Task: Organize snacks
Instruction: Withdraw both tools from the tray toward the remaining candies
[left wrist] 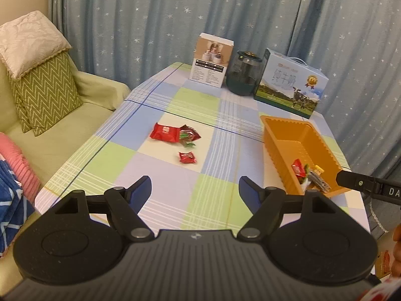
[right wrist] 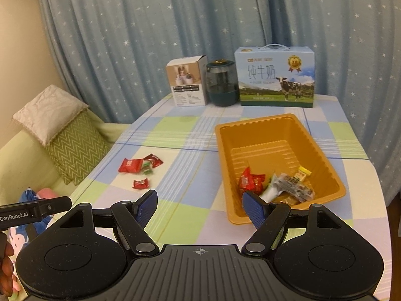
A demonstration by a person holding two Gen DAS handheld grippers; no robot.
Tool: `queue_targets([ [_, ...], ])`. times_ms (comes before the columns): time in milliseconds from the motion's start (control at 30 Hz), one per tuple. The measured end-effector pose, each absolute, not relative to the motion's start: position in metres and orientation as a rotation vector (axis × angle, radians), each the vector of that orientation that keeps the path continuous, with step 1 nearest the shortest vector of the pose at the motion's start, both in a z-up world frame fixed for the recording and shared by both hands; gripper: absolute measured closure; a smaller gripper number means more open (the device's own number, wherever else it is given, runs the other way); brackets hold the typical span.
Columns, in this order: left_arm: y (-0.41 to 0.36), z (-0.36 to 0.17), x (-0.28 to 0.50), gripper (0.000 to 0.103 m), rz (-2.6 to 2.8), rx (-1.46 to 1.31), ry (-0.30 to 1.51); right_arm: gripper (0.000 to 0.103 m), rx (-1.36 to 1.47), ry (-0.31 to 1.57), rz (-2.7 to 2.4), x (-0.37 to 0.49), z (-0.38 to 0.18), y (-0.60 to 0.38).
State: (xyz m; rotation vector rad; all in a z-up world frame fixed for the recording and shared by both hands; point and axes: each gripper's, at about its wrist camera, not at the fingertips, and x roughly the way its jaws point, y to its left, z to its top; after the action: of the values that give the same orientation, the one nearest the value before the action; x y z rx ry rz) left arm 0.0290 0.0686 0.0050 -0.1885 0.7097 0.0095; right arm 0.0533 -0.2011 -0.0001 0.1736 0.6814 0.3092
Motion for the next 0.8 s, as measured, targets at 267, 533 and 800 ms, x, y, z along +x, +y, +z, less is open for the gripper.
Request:
queue_targets([
  [267, 0.086, -0.004, 0.040, 0.029, 0.039, -0.180, 0.716, 0.028, 0.139, 0.696, 0.343, 0.067, -0.012, -0.175],
  [533, 0.108, -0.021, 0.057, 0.029, 0.066, -0.181, 0.733, 0.028, 0.097, 0.710, 0.395, 0.090, -0.032, -0.144],
  [800, 0.121, -0.044, 0.081, 0.029, 0.063, -0.165, 0.757, 0.028, 0.069, 0.727, 0.426, 0.124, -0.058, -0.118],
])
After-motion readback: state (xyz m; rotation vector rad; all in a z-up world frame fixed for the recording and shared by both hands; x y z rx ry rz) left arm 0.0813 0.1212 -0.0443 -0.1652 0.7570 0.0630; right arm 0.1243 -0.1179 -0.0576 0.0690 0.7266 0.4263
